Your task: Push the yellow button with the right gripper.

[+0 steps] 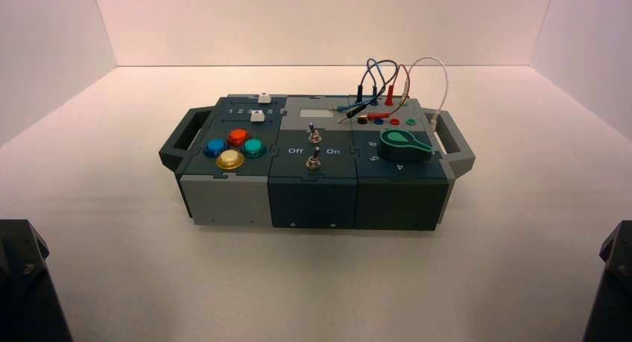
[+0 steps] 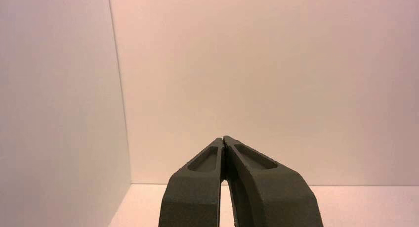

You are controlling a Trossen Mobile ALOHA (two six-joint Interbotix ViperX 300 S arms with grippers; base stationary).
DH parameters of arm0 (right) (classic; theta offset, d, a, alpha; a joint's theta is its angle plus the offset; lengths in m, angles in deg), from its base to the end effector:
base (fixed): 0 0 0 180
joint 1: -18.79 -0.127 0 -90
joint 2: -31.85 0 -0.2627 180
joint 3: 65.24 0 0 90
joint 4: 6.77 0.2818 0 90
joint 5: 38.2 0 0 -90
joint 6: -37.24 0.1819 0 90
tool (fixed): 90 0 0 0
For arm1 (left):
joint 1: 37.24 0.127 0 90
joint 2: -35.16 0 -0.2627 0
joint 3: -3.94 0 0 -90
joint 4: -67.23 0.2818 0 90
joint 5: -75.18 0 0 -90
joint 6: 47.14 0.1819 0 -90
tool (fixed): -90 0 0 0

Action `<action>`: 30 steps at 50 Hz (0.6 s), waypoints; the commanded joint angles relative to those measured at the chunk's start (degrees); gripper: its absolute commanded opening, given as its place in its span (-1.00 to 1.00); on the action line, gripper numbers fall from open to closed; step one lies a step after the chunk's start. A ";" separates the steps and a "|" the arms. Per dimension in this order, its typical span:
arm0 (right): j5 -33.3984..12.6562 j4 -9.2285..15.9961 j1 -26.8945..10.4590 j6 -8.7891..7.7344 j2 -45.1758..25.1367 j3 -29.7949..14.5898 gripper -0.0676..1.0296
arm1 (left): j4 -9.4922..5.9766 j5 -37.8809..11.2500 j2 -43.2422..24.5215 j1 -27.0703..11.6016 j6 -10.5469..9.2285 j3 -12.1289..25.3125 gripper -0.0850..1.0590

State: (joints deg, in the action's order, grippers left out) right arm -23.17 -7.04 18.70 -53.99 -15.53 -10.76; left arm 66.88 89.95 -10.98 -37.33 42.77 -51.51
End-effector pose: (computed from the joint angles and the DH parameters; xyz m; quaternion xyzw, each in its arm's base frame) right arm 0.2795 0.0007 0.2725 -0.0130 -0.0277 0.0010 0.9995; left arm 0.2756 -0.0001 0.2699 -0.0038 -0.0277 -0.0001 0.9996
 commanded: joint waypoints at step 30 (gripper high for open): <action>-5.36 -1.14 -0.79 -0.26 -1.67 -2.99 -0.92 | 0.00 -1.67 -0.88 0.00 0.70 1.67 -0.91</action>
State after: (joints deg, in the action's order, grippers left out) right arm -26.33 -7.65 18.70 -54.08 -15.97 -11.11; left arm 66.88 88.81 -11.16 -37.33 43.12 -51.51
